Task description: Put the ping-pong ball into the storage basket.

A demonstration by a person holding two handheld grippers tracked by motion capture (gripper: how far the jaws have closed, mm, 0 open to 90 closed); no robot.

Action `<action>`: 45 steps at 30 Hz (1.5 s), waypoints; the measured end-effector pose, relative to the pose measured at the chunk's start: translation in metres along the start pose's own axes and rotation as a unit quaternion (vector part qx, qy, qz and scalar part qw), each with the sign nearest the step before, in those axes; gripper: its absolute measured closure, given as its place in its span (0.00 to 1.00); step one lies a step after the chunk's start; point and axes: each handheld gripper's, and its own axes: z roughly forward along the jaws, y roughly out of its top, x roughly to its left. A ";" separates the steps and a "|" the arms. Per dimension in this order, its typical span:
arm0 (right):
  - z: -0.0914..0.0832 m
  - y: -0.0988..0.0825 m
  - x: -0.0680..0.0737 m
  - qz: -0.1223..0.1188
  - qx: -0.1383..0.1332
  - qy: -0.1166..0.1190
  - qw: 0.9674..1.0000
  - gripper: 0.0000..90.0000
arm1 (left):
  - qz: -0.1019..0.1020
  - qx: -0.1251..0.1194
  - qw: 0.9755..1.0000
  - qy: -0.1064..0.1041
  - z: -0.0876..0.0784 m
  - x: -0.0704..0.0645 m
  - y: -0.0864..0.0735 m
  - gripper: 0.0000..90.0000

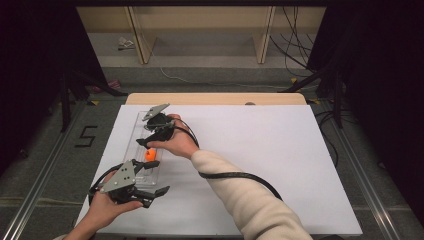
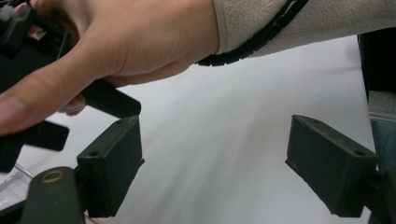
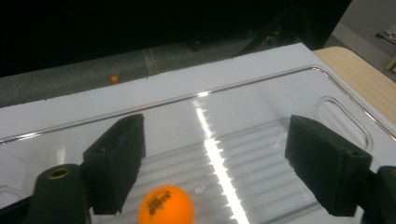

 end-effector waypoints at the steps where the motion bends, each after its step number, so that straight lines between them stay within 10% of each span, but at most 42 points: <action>1: -0.003 -0.001 -0.001 -0.001 0.002 -0.001 1.000 0.20 | 0.001 0.000 1.000 -0.001 0.000 0.000 0.000 0.20; 45: -0.125 -0.080 -0.032 0.042 -0.007 -0.065 0.997 0.18 | -0.003 0.002 1.000 0.003 0.001 0.000 -0.001 0.20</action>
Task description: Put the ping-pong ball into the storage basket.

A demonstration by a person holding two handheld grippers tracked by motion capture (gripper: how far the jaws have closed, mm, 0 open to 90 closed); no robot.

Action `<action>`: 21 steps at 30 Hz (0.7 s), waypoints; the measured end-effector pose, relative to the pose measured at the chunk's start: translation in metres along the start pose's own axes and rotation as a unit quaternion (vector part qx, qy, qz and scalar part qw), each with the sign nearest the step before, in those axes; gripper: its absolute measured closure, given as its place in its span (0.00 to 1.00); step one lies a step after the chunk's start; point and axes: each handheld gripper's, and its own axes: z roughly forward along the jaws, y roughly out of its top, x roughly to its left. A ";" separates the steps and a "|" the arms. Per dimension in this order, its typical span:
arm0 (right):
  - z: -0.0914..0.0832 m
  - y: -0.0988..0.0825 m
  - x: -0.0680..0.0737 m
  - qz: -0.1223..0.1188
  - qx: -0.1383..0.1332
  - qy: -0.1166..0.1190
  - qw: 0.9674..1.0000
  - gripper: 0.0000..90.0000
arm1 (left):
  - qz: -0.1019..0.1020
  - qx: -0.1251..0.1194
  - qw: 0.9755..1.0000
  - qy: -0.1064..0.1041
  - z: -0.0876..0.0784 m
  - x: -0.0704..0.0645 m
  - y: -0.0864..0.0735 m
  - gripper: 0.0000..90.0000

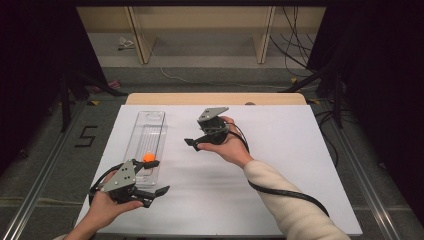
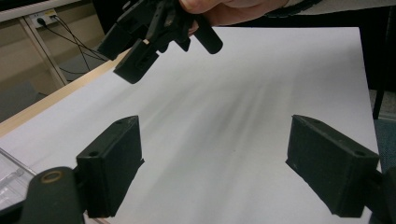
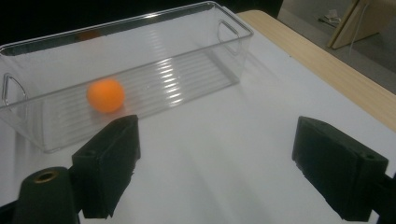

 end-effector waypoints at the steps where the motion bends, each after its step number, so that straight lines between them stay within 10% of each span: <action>1: -0.002 -0.002 -0.001 0.001 -0.001 -0.002 1.000 0.18 | 0.000 -0.001 1.000 0.000 0.000 0.000 0.000 0.20; 21: -0.040 -0.036 -0.015 0.028 -0.005 -0.026 0.999 0.18 | 0.000 0.002 1.000 0.001 0.000 0.001 0.000 0.19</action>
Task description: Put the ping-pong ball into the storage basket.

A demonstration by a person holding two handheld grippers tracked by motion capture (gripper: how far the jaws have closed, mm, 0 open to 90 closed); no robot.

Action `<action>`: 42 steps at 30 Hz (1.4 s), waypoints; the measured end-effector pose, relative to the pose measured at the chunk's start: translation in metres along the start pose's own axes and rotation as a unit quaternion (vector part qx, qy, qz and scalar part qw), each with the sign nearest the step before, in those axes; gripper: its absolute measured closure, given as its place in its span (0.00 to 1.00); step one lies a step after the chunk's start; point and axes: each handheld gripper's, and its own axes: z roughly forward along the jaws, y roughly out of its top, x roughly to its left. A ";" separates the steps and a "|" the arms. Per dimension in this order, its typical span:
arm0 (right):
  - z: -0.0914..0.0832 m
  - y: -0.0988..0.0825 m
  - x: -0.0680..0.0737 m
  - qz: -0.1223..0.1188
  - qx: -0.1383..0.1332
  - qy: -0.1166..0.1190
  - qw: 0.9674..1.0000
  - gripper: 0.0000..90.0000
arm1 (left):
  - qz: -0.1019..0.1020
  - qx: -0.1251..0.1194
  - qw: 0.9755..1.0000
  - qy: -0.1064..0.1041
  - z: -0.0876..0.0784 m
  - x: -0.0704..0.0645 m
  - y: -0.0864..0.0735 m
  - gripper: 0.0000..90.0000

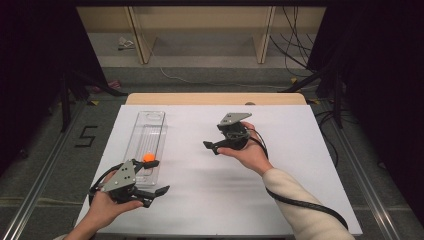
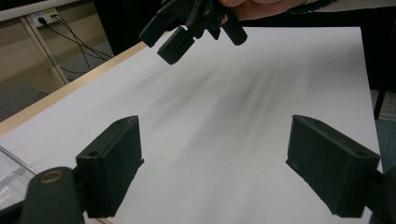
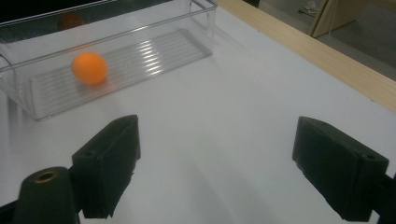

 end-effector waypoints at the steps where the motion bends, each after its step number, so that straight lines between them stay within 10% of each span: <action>1: -0.002 -0.001 0.000 0.000 -0.001 -0.001 1.000 0.18 | 0.000 0.000 1.000 0.000 0.000 0.000 0.000 0.19; 42: -0.098 -0.069 -0.016 0.042 -0.004 -0.059 0.997 0.18 | -0.003 0.002 1.000 0.004 0.000 0.000 0.000 0.19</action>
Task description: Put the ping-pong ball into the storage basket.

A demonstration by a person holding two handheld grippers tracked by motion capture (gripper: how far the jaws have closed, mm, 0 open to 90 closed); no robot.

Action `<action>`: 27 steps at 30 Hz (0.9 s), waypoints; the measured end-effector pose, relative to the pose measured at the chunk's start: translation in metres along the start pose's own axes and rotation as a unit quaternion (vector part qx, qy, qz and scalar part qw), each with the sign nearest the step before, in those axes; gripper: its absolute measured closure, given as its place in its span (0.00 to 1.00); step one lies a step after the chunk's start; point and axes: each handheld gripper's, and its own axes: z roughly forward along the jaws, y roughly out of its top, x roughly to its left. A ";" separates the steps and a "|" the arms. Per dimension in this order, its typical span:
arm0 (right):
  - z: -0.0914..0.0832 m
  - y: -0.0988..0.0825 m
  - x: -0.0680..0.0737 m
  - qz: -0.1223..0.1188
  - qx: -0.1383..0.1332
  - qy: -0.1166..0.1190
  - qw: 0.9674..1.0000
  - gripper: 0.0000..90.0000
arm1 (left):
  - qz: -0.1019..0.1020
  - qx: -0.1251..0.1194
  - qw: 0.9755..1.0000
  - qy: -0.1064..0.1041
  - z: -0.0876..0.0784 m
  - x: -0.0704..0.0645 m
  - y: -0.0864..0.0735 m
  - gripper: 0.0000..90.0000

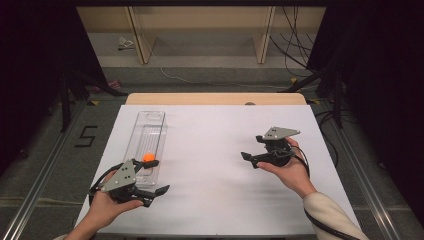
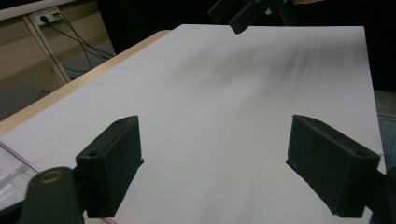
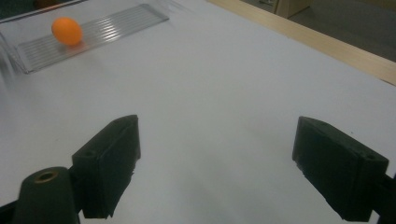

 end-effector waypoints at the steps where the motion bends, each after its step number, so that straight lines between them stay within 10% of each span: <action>1: -0.002 -0.002 -0.001 0.000 0.000 -0.002 1.000 0.18 | 0.000 0.000 1.000 0.000 0.000 0.000 0.000 0.19; 27: -0.039 -0.030 -0.003 0.019 0.000 -0.023 1.000 0.18 | -0.001 0.001 1.000 0.002 0.000 0.000 0.000 0.19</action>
